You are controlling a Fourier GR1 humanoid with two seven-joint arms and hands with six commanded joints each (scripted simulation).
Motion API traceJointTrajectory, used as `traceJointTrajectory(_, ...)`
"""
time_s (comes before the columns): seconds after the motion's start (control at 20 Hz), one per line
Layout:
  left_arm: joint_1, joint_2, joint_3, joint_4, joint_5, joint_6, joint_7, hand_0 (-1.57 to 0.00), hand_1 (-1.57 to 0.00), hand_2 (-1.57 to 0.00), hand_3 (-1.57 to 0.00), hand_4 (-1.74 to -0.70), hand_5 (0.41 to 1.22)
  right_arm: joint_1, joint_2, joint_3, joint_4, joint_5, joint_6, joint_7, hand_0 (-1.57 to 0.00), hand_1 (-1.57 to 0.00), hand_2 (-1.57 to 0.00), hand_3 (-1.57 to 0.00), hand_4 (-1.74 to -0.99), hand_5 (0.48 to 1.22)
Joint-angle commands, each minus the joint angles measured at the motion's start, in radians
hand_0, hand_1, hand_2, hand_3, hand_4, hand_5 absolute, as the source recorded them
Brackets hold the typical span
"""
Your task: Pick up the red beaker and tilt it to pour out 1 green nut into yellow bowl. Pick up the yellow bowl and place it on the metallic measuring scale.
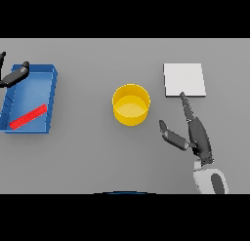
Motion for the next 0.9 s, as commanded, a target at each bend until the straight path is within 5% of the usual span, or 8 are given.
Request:
traceJointTrajectory(0.0, -0.007, -0.007, 0.0, 0.001, 0.002, 0.003, 0.003, -0.03, -0.03, -0.03, -0.02, -0.78, 0.679, -0.031, -0.011, 0.006, 0.012, 0.0, 0.021, -0.001, 0.0, 0.0, 0.0, 0.0, -1.162, 0.694)
traceJointTrajectory(0.4, 0.012, -0.019, -0.008, -0.01, 0.002, 0.02, -0.001, 0.0, 0.0, 0.0, 0.0, -0.79, 0.709, -0.261, -0.189, 0.12, 0.069, 0.19, 0.182, 0.07, 0.0, 0.0, 0.0, 0.0, -1.282, 0.677)
traceJointTrajectory(0.65, -0.006, -0.015, -0.008, -0.007, 0.003, 0.006, 0.004, 0.0, 0.0, 0.0, 0.0, -0.79, 0.719, -0.422, -0.274, 0.228, 0.155, 0.326, 0.278, 0.032, 0.0, 0.0, 0.0, 0.0, -1.27, 0.664)
traceJointTrajectory(0.85, -0.007, -0.028, -0.017, 0.012, -0.005, 0.007, 0.001, 0.0, 0.0, 0.0, 0.0, -0.8, 0.723, -0.508, -0.275, 0.283, 0.23, 0.355, 0.341, 0.002, 0.0, 0.0, 0.0, 0.0, -1.274, 0.656)
